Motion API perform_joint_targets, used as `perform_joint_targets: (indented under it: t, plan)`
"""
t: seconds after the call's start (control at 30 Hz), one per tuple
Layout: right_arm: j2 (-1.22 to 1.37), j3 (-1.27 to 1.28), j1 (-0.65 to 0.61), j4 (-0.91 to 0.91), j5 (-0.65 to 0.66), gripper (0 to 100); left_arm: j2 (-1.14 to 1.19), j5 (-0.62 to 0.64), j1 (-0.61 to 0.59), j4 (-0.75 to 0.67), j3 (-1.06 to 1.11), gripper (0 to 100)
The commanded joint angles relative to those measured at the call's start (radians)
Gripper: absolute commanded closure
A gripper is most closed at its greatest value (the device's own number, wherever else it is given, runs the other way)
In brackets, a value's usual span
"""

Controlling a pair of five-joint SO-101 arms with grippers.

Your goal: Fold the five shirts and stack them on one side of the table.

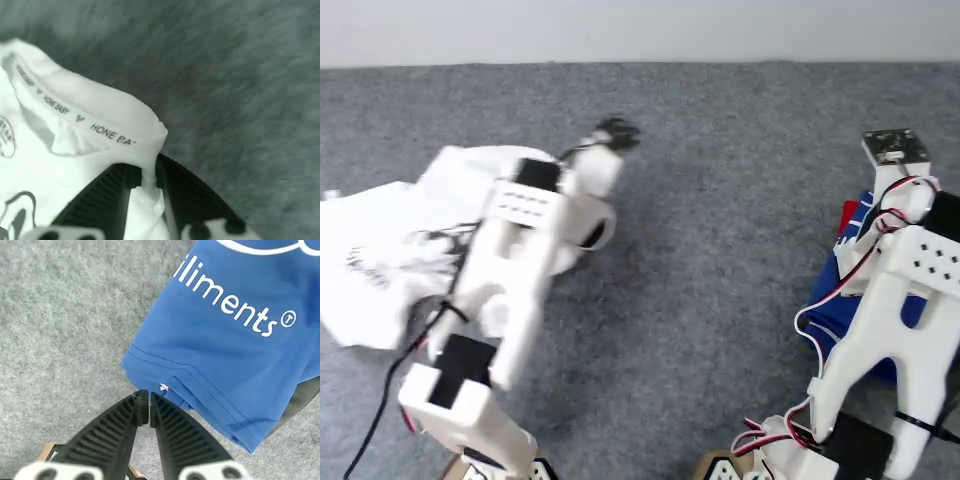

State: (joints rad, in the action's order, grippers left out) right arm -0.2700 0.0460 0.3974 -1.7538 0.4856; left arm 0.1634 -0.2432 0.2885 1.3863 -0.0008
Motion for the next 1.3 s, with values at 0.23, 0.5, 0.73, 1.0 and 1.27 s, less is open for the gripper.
perform_joint_targets:
  t: [0.23, 0.5, 0.73, 1.0, 1.27]
  plan:
    - [-0.042, -0.008, -0.012, -0.039, 0.005, 99.0, 0.011, 0.051, 0.276, 0.054, -0.176, 97]
    - [-0.038, -0.008, -0.013, -0.039, 0.005, 99.0, 0.017, 0.114, 0.275, 0.341, -0.332, 85]
    - [-0.039, -0.008, -0.013, -0.039, 0.005, 99.0, -0.115, 0.100, 0.181, 0.371, -0.262, 85]
    - [-0.039, -0.006, -0.012, -0.039, 0.005, 99.0, -0.402, -0.058, -0.133, 0.342, 0.182, 85]
    - [-0.035, -0.006, -0.012, -0.039, 0.005, 99.0, -0.516, -0.319, -0.482, 0.153, 0.524, 84]
